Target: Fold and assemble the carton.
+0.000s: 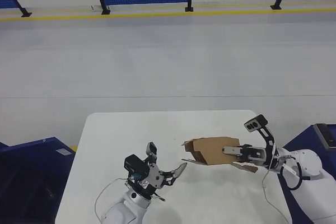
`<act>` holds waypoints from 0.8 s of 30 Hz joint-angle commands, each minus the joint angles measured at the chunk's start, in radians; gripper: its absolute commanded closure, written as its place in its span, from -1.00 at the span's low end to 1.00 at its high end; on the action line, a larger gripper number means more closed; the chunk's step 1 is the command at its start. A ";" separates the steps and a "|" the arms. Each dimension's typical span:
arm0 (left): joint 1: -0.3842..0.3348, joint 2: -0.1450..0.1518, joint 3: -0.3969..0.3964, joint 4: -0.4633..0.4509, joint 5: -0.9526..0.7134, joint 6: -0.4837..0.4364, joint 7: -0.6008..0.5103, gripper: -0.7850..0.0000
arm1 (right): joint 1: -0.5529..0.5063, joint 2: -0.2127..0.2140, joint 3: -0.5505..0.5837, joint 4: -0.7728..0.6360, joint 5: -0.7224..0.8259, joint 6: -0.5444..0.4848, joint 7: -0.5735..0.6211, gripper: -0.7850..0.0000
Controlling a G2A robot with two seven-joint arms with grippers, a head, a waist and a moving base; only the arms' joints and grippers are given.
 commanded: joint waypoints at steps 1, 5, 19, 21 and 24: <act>-0.011 -0.004 0.010 0.008 -0.010 0.007 0.003 -1.00 | 0.004 -0.002 -0.006 -0.001 -0.007 0.005 0.001 1.00; -0.033 -0.010 0.020 0.032 -0.022 0.020 -0.009 -1.00 | 0.006 -0.007 -0.014 -0.003 -0.018 0.004 0.009 1.00; -0.072 -0.023 0.058 0.078 -0.019 0.030 -0.061 -1.00 | -0.003 -0.018 -0.017 -0.010 -0.038 -0.004 0.035 1.00; -0.074 -0.025 0.064 0.081 -0.016 0.032 -0.067 -1.00 | -0.003 -0.019 -0.016 -0.011 -0.040 -0.003 0.036 1.00; -0.077 -0.027 0.069 0.084 -0.013 0.032 -0.073 -1.00 | -0.003 -0.021 -0.014 -0.012 -0.042 -0.002 0.038 1.00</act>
